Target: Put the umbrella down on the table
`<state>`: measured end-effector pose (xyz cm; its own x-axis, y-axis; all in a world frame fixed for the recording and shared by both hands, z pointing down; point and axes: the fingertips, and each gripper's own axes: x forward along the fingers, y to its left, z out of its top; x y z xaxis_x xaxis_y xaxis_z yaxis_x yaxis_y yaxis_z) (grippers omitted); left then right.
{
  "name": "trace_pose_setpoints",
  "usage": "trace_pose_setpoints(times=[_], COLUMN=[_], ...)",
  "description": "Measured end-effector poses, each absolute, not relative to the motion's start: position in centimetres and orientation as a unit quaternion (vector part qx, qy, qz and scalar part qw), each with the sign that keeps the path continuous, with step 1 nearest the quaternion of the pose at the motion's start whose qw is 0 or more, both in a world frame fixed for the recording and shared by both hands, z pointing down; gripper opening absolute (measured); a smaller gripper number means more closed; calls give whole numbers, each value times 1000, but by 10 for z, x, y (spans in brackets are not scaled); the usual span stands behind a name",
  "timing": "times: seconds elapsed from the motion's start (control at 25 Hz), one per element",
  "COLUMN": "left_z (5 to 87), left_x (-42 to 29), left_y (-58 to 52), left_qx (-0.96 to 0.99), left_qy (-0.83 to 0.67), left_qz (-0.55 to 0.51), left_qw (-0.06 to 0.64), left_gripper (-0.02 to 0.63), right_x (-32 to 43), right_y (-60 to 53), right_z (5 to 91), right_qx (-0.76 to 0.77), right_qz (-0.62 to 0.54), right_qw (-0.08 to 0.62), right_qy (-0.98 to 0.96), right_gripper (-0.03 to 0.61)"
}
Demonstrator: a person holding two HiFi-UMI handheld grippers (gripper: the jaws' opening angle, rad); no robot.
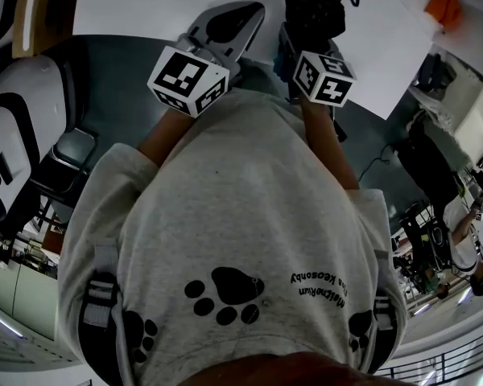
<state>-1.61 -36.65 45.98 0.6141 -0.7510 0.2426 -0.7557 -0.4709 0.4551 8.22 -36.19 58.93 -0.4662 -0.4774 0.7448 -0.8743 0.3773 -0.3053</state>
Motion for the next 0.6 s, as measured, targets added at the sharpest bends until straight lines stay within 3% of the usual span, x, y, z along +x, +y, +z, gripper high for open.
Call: trace_pose_setpoints(times=[0.6], left_z=[468], left_x=[-20], left_y=[-377], left_qx=[856], left_qy=[-438], left_qz=[11], left_qw=[276], left_gripper=[18], right_x=[77], right_y=[-370], right_z=[604], right_qx=[432], right_qz=[386], right_qw=[295], right_qy=[-759], right_gripper=[264])
